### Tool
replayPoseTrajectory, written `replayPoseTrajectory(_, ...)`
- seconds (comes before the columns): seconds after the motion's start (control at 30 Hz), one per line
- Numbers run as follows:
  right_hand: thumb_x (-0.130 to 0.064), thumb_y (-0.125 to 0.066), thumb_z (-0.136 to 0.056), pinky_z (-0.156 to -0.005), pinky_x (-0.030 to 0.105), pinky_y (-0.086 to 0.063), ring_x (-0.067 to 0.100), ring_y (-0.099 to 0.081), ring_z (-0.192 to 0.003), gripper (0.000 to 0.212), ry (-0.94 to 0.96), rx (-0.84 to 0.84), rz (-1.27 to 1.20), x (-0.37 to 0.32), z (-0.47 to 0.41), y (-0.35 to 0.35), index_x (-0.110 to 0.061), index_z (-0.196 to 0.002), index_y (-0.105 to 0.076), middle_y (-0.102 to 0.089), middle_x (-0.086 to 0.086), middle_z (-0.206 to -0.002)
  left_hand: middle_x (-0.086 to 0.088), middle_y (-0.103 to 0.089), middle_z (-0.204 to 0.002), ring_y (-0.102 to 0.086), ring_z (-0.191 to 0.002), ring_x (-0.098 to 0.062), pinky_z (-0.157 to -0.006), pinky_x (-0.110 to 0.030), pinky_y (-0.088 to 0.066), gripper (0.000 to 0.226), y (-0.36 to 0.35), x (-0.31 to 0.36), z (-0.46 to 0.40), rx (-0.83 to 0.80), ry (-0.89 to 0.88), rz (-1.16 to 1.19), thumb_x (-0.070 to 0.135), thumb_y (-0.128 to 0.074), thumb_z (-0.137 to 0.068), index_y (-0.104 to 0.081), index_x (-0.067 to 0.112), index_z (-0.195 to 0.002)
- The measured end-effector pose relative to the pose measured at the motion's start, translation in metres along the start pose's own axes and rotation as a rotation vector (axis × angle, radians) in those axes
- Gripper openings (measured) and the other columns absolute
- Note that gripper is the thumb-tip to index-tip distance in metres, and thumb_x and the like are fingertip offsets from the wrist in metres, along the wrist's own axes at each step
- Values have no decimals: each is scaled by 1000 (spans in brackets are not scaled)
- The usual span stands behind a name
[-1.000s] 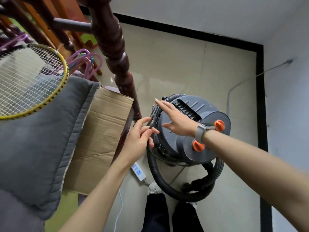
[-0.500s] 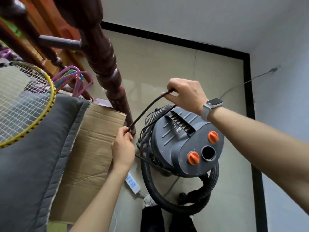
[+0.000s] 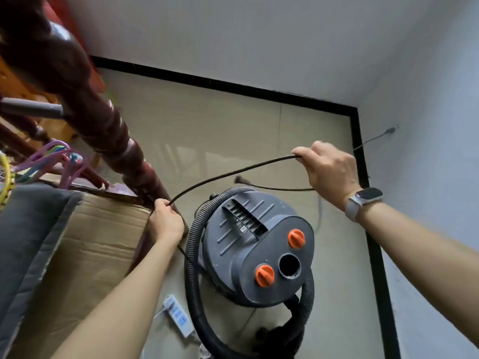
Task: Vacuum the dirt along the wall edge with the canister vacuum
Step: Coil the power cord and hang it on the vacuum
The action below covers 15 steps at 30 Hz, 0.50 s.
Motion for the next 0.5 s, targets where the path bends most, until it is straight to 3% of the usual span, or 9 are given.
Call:
replayPoseTrajectory(0.07,-12,-72,-79,-38,22,-34,27,-57,-48,7,0,-11,-46,1,11,-5,-12,-86,-74,-55,8,-59,-22,-57,-124,-51,-115,-38,-94,-38,-37,29,-10,17,11,-89,-100,-89,7,-44,-95,-51,8,-123)
replayPoseTrajectory(0.2,-15,-70,-79,-37,21,-36,24,-56,-45,6,46,-32,-215,-11,16,-9,-14,-83,-74,-56,6,-57,-11,-39,-146,-36,-135,-24,-112,-40,-27,52,-43,90,65,-294,-598,20,11,-50,-96,-32,11,-145)
replayPoseTrajectory(0.3,-20,-64,-83,-38,23,-39,25,-57,-46,11,46,-66,-287,-2,16,-8,-16,-84,-74,-59,4,-58,-6,-54,-126,-49,-119,-25,-94,-40,-43,36,-61,126,93,-152,-823,-66,15,-50,-97,-54,15,-132)
replayPoseTrajectory(0.37,-24,-58,-90,-49,32,-48,29,-64,-61,17,-16,-196,-323,19,24,-13,-16,-95,-73,-67,6,-73,-11,-57,-112,-51,-106,-30,-79,-40,-42,26,-64,133,89,-12,-825,-317,18,-49,-97,-64,11,-117)
replayPoseTrajectory(0.43,-24,-53,-96,-69,39,-50,31,-65,-87,22,-151,-375,-428,51,45,-26,-15,-109,-68,-71,6,-96,-16,-54,-109,-50,-103,-34,-77,-43,-39,29,-63,132,73,73,-744,-575,25,-42,-100,-61,5,-111)
replayPoseTrajectory(0.5,-23,-50,-97,-80,40,-48,31,-62,-98,24,-332,-464,-518,83,79,-40,-13,-113,-64,-70,7,-105,-20,-52,-111,-48,-104,-36,-80,-44,-37,34,-60,127,56,137,-630,-754,30,-36,-101,-56,3,-108)
Point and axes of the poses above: each hand's wrist, its own z-axis away from the middle knuckle, its own y-axis out of the back of the hand, x = y × z, the point moved 3 cm from there along -z, towards the middle knuckle
